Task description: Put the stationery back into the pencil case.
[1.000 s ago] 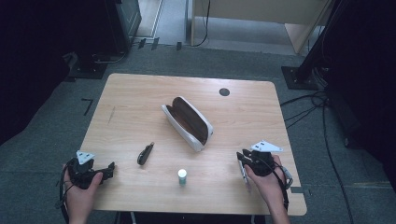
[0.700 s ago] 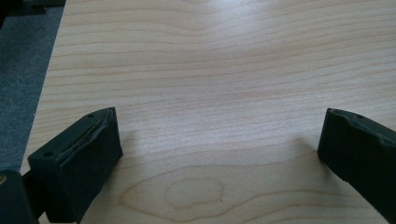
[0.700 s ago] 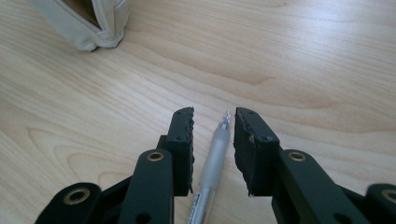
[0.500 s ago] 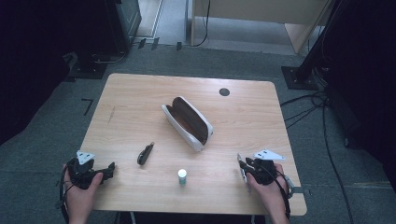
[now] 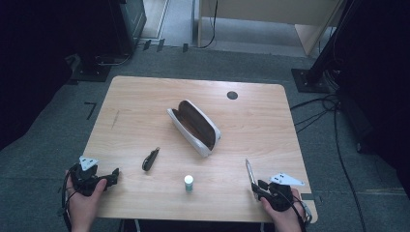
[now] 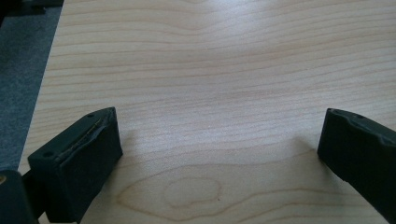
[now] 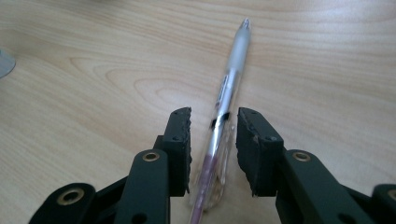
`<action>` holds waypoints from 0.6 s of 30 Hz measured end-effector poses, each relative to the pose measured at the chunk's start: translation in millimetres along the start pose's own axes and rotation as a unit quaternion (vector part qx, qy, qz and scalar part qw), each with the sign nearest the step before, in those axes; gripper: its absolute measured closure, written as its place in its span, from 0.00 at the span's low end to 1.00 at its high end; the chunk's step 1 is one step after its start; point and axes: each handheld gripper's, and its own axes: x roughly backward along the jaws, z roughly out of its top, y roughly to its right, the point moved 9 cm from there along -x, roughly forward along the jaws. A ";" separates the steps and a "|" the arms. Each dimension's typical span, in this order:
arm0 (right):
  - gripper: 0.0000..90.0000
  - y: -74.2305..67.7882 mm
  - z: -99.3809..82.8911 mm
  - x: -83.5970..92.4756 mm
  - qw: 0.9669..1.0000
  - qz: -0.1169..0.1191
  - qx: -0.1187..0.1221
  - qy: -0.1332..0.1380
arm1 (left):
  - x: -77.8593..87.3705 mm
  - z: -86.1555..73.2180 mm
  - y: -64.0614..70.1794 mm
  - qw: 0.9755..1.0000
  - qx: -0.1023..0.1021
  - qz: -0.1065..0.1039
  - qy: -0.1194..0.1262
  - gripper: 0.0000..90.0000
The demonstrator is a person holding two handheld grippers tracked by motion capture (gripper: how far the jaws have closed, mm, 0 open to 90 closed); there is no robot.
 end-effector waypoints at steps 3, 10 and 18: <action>0.72 -1.4 -7.9 1.2 1.000 -0.003 0.001 -0.004 | 0.0 0.0 0.0 1.000 0.000 0.000 0.000 0.00; 0.81 -1.6 -14.1 -0.6 1.000 -0.015 0.022 -0.002 | 0.0 0.0 0.0 1.000 0.000 0.000 0.000 0.00; 0.84 -0.7 -4.1 -10.6 0.996 -0.024 0.089 0.002 | 0.0 0.0 0.0 1.000 0.000 0.000 0.000 0.00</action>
